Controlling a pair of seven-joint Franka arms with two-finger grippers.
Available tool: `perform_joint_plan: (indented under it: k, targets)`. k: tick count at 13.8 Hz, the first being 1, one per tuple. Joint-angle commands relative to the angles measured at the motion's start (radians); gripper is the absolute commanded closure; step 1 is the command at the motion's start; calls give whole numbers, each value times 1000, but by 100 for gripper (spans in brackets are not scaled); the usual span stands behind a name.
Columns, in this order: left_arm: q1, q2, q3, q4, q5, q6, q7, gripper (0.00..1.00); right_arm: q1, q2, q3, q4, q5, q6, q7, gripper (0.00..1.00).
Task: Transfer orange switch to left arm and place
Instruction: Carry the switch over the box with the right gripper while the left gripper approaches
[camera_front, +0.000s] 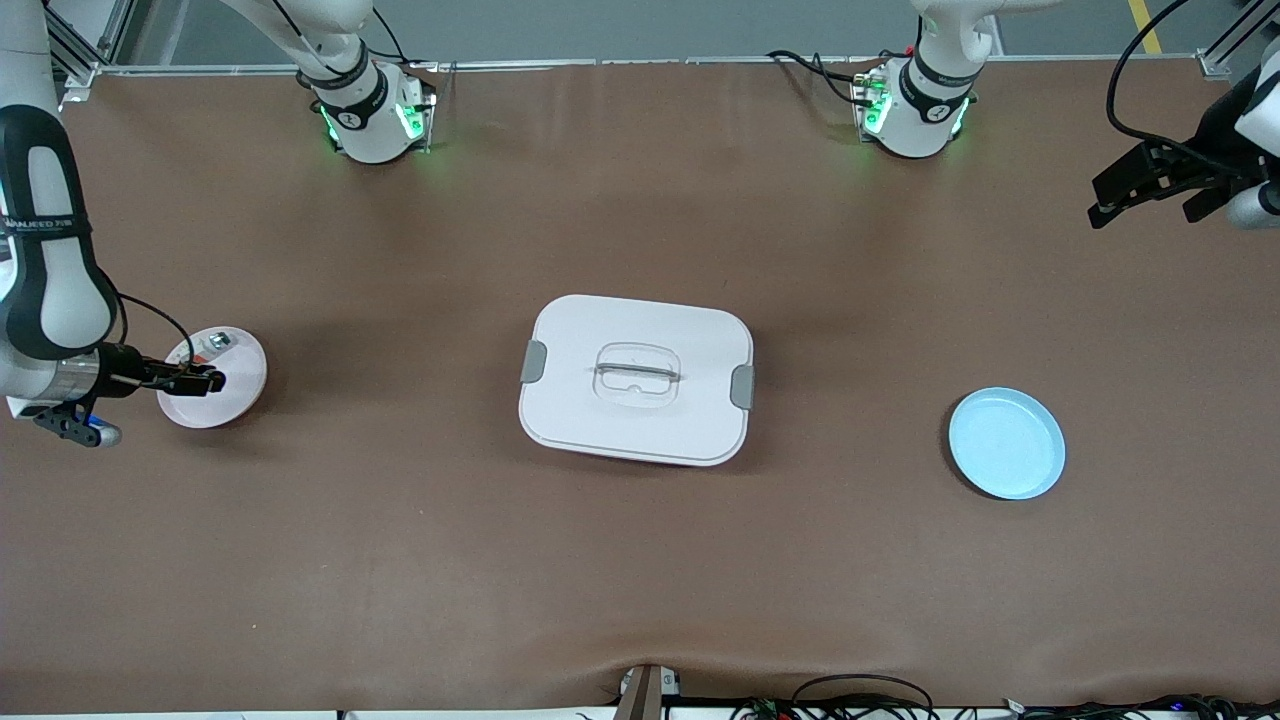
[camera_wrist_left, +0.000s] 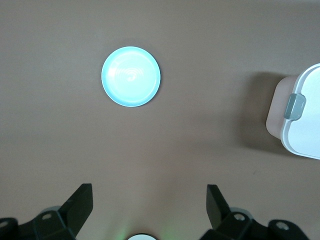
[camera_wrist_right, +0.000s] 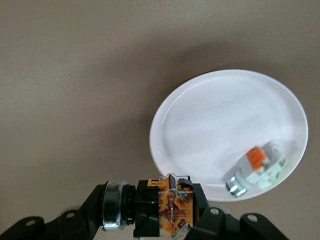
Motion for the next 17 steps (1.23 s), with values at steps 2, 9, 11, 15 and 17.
perform_joint_plan:
  k: [2, 9, 11, 15, 17]
  targets:
    - [1, -7, -7, 13, 19, -13, 8, 0, 64, -54, -1, 39, 32, -124, 156, 100]
    - [-7, -10, -22, 15, -125, -7, 8, 0, 213, -108, -1, 128, 156, -268, 492, 100]
    - [-7, -10, -74, 15, -136, 11, 5, 0, 251, -111, 0, 156, 210, -289, 581, 100]
    - [-5, -10, -170, 13, -217, 57, -2, 0, 362, -109, 0, 223, 229, -289, 787, 100]
    - [-7, -2, -203, 7, -276, 94, -2, 0, 391, -106, -1, 254, 299, -285, 880, 100]
